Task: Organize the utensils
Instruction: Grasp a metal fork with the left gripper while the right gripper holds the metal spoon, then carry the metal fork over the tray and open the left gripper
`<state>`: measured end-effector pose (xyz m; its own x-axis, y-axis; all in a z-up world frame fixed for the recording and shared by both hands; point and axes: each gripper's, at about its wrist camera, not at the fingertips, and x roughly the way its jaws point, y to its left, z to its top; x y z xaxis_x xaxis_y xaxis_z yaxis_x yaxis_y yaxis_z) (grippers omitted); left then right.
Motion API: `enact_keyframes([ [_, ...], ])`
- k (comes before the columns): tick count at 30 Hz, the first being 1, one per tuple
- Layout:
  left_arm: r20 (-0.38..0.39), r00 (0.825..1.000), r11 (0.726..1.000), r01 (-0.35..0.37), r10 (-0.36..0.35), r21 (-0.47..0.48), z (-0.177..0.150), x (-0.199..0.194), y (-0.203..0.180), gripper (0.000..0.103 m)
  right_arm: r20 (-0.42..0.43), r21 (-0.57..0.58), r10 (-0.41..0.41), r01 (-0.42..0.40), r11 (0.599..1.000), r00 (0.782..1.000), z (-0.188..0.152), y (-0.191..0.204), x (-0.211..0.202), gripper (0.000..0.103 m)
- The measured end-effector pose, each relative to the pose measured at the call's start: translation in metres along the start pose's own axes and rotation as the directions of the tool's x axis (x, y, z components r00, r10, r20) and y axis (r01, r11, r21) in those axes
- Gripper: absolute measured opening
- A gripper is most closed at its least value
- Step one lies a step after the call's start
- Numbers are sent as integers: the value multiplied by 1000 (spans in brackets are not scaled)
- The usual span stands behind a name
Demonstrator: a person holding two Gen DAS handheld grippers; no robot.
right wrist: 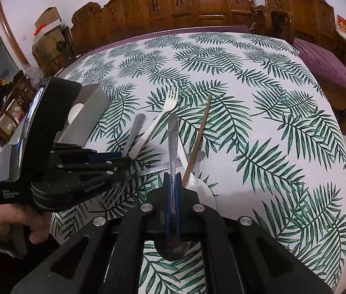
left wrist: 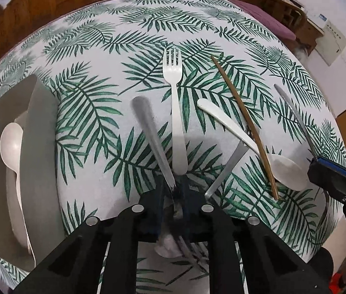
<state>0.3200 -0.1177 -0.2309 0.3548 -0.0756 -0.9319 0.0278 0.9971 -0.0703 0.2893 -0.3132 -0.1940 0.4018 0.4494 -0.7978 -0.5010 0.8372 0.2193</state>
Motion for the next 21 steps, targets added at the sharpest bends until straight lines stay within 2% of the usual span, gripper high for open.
enact_keyframes([
  [2, -3, 1000, 1000, -4, 4, 5, 0, -1, 2, 6, 1, 2, 2, -2, 1000, 1000, 0, 0, -2, 5],
  [8, -6, 1000, 999, 8, -8, 31, -1, -4, 5, 6, 13, -7, 0, 0, 1000, 1000, 2, 3, -6, 5],
  [13, 24, 1000, 998, 18, -20, 64, -2, -14, 6, 6, 4, -17, -3, 3, 1000, 1000, 1, 6, -3, 5],
  [21, 60, 994, 994, 82, -87, 75, -6, -41, 18, 6, -26, -33, -7, 7, 999, 1000, 13, 19, 12, 4],
])
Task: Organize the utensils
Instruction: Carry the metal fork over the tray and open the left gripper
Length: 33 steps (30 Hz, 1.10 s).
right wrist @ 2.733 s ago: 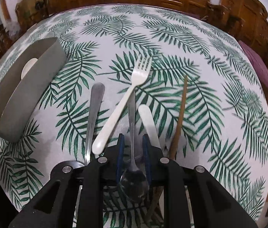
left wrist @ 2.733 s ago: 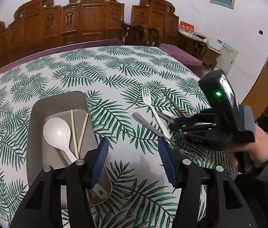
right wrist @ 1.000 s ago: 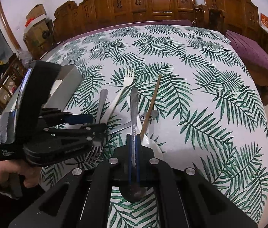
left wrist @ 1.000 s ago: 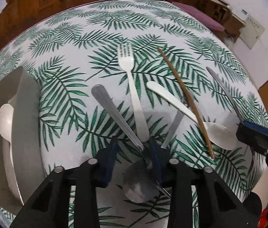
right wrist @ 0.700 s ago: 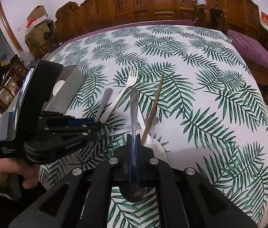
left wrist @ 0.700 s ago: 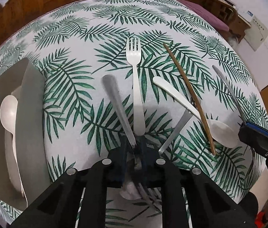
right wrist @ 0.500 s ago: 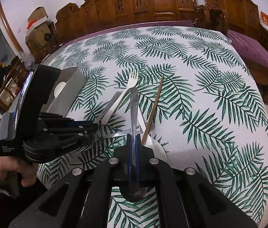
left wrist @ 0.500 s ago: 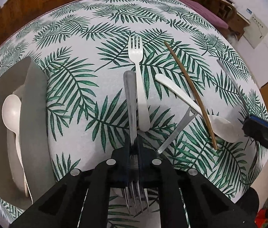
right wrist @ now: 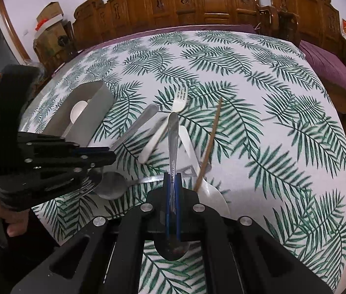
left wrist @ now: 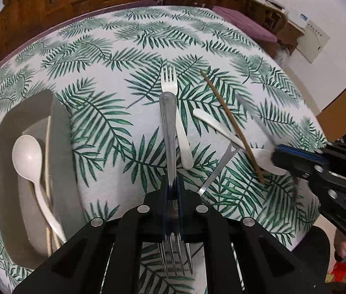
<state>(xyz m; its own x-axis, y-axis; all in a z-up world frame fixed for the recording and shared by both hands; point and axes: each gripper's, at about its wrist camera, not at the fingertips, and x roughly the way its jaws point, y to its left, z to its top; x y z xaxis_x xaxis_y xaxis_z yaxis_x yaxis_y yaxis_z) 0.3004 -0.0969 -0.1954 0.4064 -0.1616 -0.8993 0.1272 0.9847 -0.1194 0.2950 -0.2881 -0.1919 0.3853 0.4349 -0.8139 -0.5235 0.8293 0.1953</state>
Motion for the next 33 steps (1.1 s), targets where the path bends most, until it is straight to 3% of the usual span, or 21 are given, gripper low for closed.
enact_keyframes([
  [17, 123, 992, 999, 35, -30, -35, -13, -71, 68, 6, 12, -16, 34, -33, 999, 999, 45, 58, 0, 4],
  [33, 122, 992, 991, 25, -9, -134, -36, -81, 150, 6, -35, -116, 29, -33, 993, 999, 73, 121, 21, 4],
])
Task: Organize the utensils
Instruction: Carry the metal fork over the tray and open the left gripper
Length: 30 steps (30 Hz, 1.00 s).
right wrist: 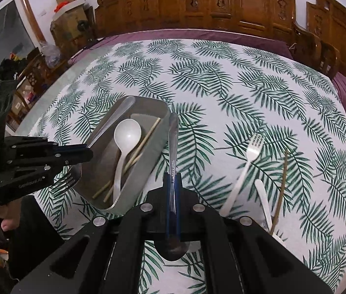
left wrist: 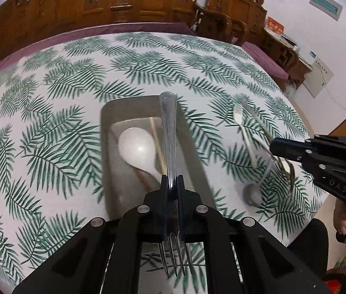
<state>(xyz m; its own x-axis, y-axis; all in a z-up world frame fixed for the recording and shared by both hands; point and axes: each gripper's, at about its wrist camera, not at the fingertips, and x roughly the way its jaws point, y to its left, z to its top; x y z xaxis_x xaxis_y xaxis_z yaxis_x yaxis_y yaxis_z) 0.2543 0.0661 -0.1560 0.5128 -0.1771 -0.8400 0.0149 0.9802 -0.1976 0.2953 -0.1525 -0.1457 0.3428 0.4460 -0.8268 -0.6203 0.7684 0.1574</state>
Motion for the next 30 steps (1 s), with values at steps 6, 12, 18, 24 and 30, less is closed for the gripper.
enact_keyframes([
  [6, -29, 999, 1000, -19, 19, -11, 0, 16, 17, 6, 2, -1, 18, -18, 1000, 1000, 6, 11, 6, 4],
  [12, -75, 997, 999, -33, 34, 5, -1, 38, 19, 6, -17, -1, 24, -24, 1000, 1000, 4, 13, 16, 4],
  [18, -105, 993, 999, -48, 50, 24, 1, 55, 13, 6, -30, 11, 21, -21, 1000, 999, -2, 6, 20, 4],
  [24, -118, 992, 999, -53, 54, 7, 2, 64, 11, 6, -28, 33, 22, -21, 999, 999, -9, -1, 15, 4],
  [30, -91, 994, 998, -54, 55, 12, 3, 53, 8, 6, -20, 34, 28, -27, 999, 999, -10, 1, 12, 5],
])
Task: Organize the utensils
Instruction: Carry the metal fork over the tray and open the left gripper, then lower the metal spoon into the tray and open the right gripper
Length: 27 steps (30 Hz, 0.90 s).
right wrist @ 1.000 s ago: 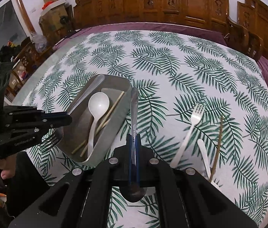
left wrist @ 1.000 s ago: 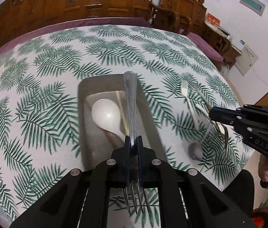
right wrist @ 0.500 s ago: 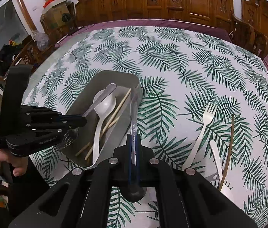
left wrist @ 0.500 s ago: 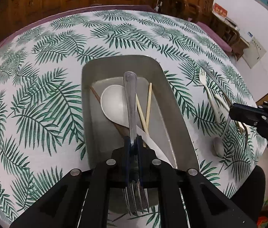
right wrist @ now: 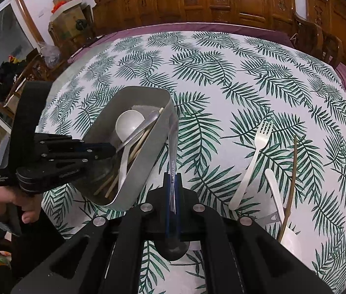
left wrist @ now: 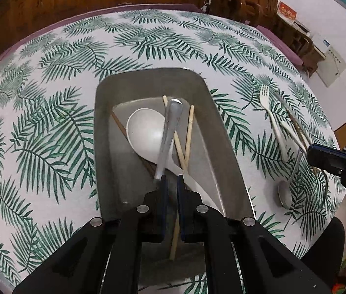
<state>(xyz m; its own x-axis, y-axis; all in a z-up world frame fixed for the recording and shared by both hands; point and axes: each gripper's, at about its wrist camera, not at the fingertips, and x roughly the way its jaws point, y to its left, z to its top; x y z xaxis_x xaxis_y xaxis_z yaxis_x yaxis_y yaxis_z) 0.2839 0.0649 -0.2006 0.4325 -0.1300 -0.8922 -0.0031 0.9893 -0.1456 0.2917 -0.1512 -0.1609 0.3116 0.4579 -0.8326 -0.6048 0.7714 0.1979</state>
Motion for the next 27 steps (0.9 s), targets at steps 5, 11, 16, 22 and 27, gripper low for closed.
enact_keyframes([
  [5, 48, 999, 1000, 15, -15, -14, -7, -27, 5, 6, 18, -15, 21, -21, 1000, 1000, 9, 12, -4, 5],
  [11, 90, 996, 1000, 17, -15, -23, -18, -54, 14, 7, 39, -49, 55, -53, 997, 998, 25, 37, -1, 5],
  [16, 111, 994, 999, 11, -7, -35, -27, -71, 27, 7, 29, -68, 76, -74, 995, 997, 36, 59, 13, 5],
  [22, 129, 992, 999, 5, 1, -52, -36, -87, 44, 7, -5, -88, 87, -87, 992, 996, 45, 84, 37, 4],
  [27, 140, 990, 998, -3, 11, -55, -41, -96, 54, 7, -36, -89, 84, -87, 992, 996, 48, 98, 61, 4],
])
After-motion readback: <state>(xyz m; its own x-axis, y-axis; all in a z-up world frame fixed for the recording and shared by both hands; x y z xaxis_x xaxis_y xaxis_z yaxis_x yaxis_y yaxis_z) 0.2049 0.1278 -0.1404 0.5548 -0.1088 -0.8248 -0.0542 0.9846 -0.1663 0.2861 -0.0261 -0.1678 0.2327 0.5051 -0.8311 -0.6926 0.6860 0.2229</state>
